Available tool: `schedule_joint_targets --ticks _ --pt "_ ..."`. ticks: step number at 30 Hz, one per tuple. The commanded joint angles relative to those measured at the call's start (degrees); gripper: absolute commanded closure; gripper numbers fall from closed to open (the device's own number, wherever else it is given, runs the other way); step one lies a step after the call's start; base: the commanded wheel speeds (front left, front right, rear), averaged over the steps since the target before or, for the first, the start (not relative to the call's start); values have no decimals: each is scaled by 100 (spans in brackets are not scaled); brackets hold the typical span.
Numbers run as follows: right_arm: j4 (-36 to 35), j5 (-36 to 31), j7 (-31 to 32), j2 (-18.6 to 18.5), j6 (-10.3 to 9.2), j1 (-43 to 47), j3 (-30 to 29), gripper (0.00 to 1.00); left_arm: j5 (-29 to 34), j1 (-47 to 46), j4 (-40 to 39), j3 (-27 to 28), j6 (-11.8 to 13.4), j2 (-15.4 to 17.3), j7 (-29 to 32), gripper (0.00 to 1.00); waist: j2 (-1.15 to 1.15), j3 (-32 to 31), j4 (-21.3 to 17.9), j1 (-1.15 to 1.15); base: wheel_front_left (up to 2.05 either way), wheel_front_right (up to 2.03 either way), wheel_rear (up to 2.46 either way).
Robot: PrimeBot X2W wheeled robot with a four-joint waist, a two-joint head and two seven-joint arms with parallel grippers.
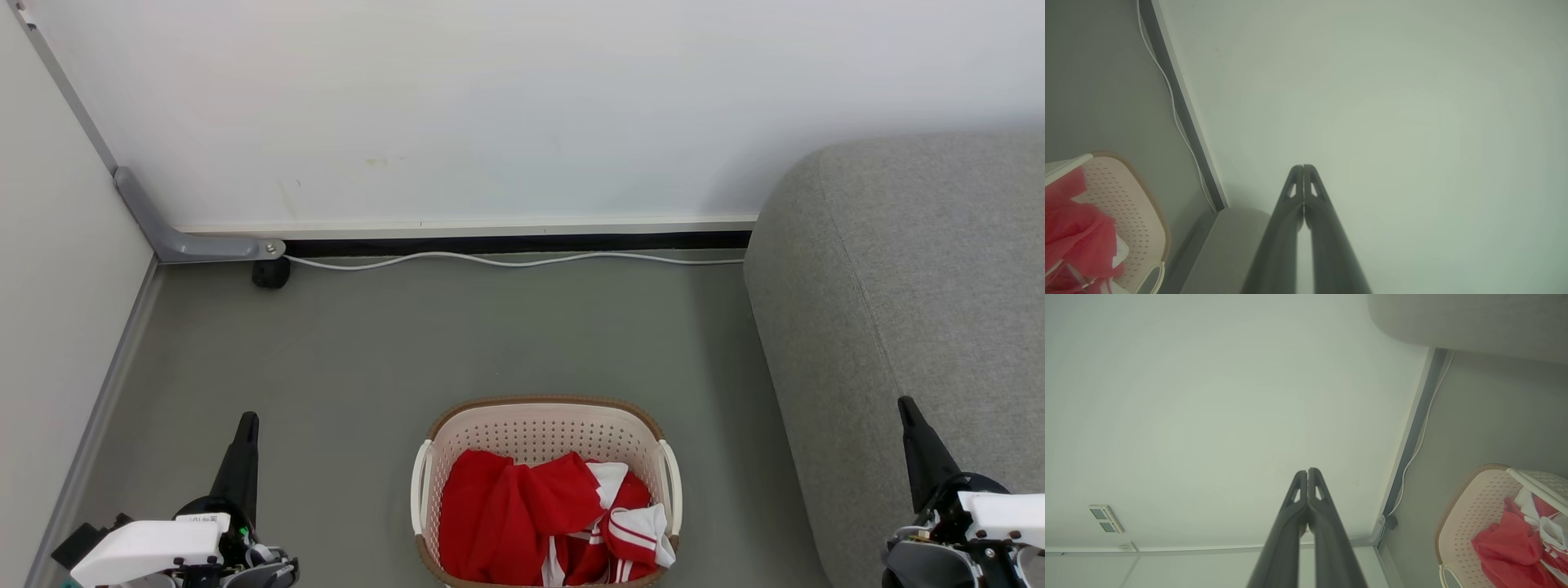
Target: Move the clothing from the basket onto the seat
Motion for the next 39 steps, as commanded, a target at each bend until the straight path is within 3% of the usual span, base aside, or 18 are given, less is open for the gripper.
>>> schedule_joint_targets --ticks 1,30,31,39 --pt "-177 67 43 -59 25 -143 98 100 -23 -331 -165 184 -48 100 17 100 0 0 0 0 0 0 0" --pt "-177 67 43 -59 25 -143 98 100 -23 -331 -165 184 -48 100 17 100 0 0 0 0 0 0 0" --pt "19 -2 -1 2 0 3 4 0 0 9 20 -2 1 -5 0 0 0 0 0 0 0 0 0" --pt "204 -43 -33 64 -1 66 80 0 18 98 242 -6 1 -92 -27 0 0 4 -1 8 0 0 0"
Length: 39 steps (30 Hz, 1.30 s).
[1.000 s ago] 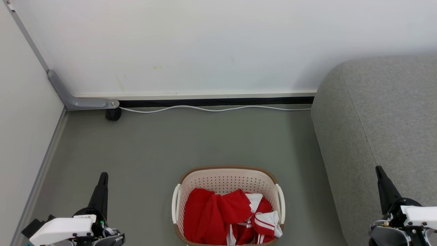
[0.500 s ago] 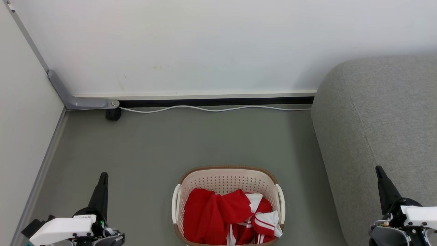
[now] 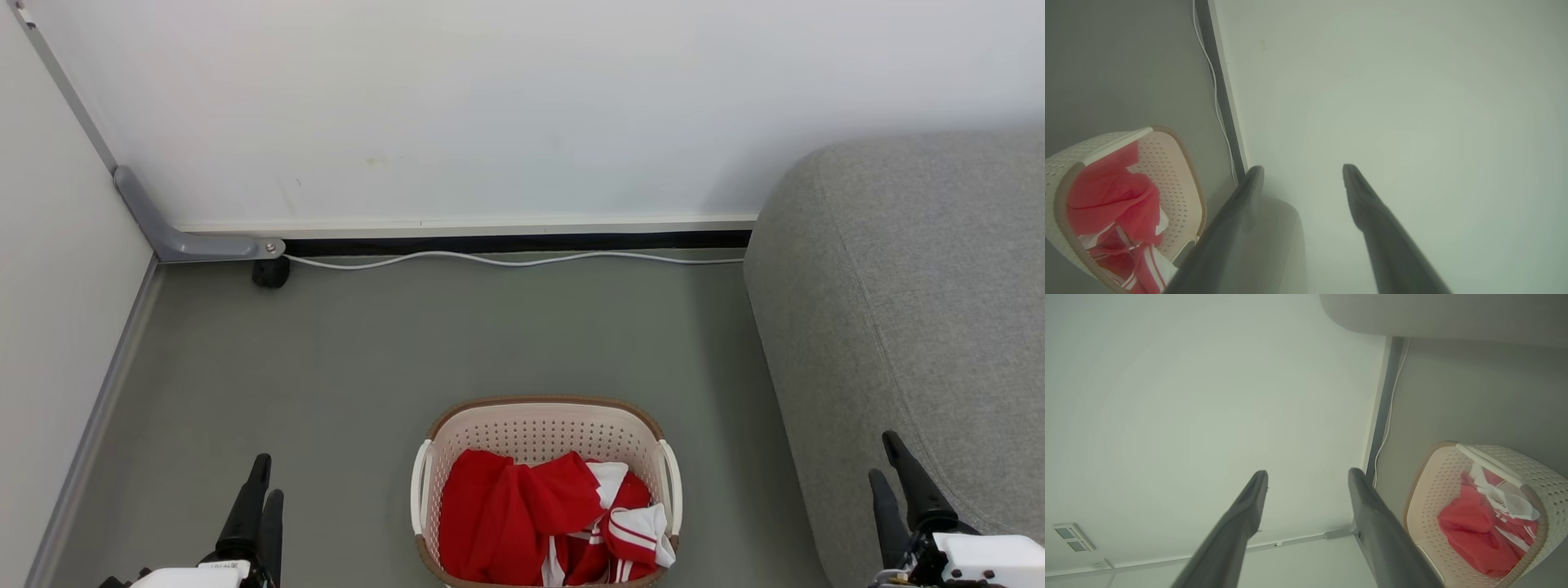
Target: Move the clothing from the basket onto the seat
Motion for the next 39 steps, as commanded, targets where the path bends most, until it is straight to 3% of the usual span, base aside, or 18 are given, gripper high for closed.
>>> schedule_joint_targets --ticks 1,20,39 --pt "-153 -43 -34 -92 18 -237 29 0 24 -262 -144 12 -18 59 -34 0 0 -19 -2 11 0 0 0" --pt "-47 -523 -392 -348 22 -531 510 0 520 -442 -36 -317 -25 304 -404 0 0 -29 -19 0 0 0 0" --pt "208 -1974 -713 -512 26 -878 900 0 2132 -651 138 -483 -33 481 -729 0 0 45 -36 -1 0 0 0"
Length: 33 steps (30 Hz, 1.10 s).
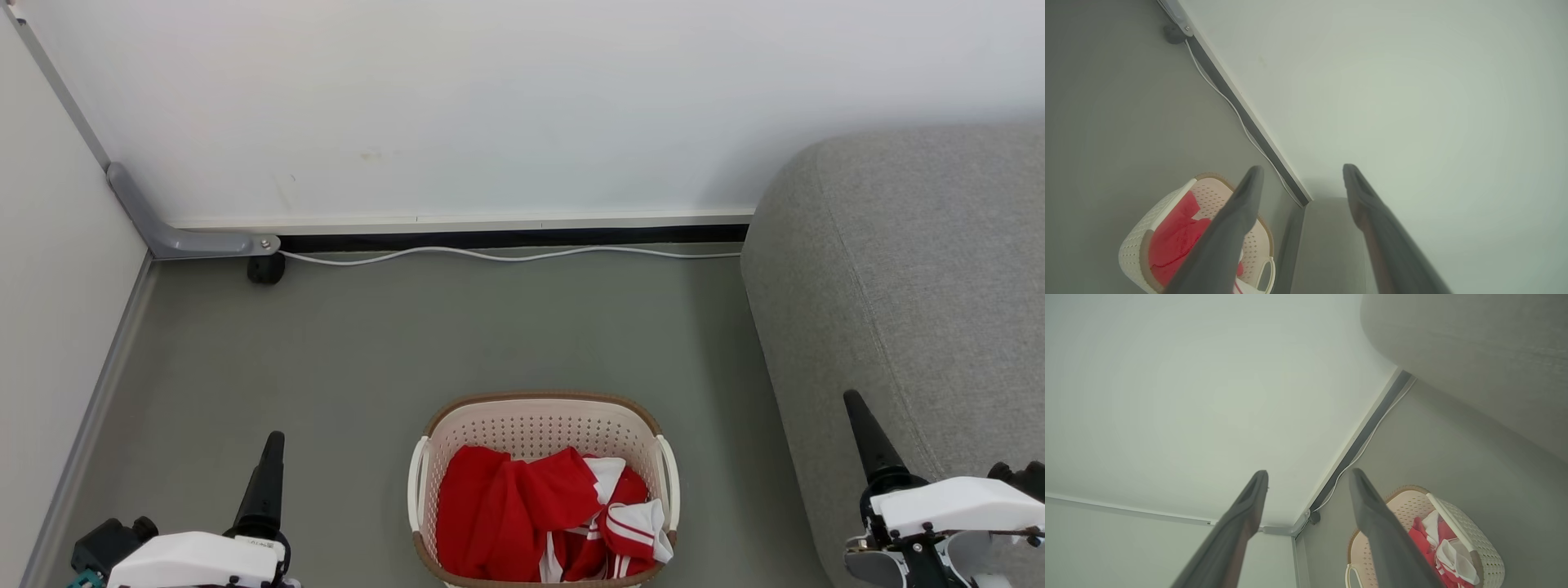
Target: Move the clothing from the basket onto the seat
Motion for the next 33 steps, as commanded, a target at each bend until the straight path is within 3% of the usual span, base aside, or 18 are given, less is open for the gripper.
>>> schedule_joint_targets --ticks 1,33 --pt "-90 -270 -113 -141 26 -307 107 0 310 -359 -110 42 -32 114 -82 0 0 13 1 -1 0 0 0" --pt "304 -3017 -650 -314 33 -708 522 0 3458 -516 79 -52 9 314 -626 0 0 30 -33 -1 0 0 0"
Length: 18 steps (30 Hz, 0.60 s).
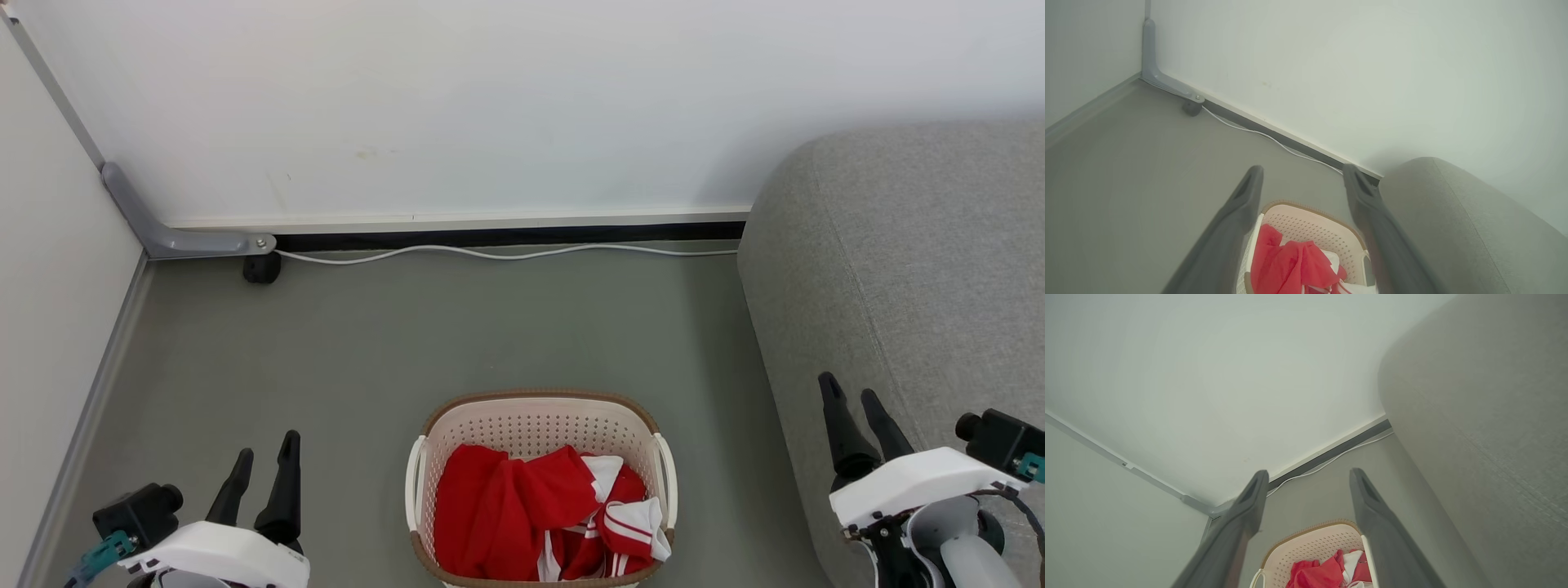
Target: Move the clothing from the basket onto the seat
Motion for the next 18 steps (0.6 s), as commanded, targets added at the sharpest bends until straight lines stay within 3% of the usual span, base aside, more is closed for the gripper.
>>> schedule_joint_targets --ticks 1,18 --pt "-102 -222 -128 -118 32 -310 101 0 244 -352 -107 91 14 114 -88 0 0 4 0 0 0 0 0" --pt "92 -1319 -413 -225 36 -569 320 0 1513 -477 11 90 37 195 -377 0 0 35 -13 0 0 0 0"
